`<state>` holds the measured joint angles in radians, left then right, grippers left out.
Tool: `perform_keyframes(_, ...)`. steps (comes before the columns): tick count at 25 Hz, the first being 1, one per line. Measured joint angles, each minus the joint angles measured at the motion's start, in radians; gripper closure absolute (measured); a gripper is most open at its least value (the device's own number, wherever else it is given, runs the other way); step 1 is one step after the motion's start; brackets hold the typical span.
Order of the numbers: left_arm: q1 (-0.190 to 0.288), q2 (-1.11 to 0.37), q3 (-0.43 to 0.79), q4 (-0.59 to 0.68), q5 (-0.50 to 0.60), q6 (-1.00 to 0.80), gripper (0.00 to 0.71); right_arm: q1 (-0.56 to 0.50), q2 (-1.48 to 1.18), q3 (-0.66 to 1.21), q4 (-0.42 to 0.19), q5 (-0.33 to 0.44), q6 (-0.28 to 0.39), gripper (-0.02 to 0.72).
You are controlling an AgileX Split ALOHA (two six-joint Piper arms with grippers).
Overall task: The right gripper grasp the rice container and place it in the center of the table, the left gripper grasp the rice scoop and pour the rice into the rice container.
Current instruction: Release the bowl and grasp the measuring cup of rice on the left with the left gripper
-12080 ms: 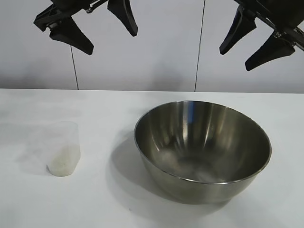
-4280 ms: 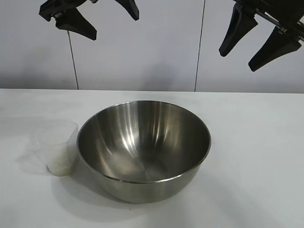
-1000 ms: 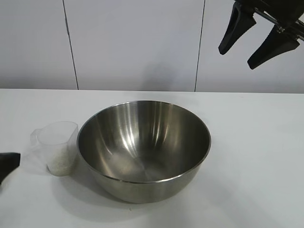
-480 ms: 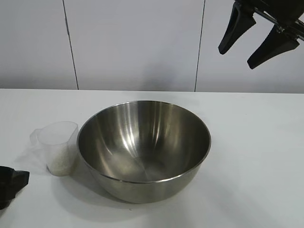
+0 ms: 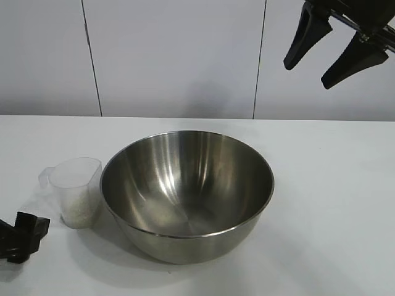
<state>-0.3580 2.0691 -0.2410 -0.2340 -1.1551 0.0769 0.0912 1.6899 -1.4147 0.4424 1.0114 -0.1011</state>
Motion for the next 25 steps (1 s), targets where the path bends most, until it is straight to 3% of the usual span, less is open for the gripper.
perform_keyframes(25, 0.0, 0.001, -0.139, -0.019, 0.0, -0.009, 0.053, 0.0, 0.0, 0.0, -0.001, -0.006, 0.0, 0.27)
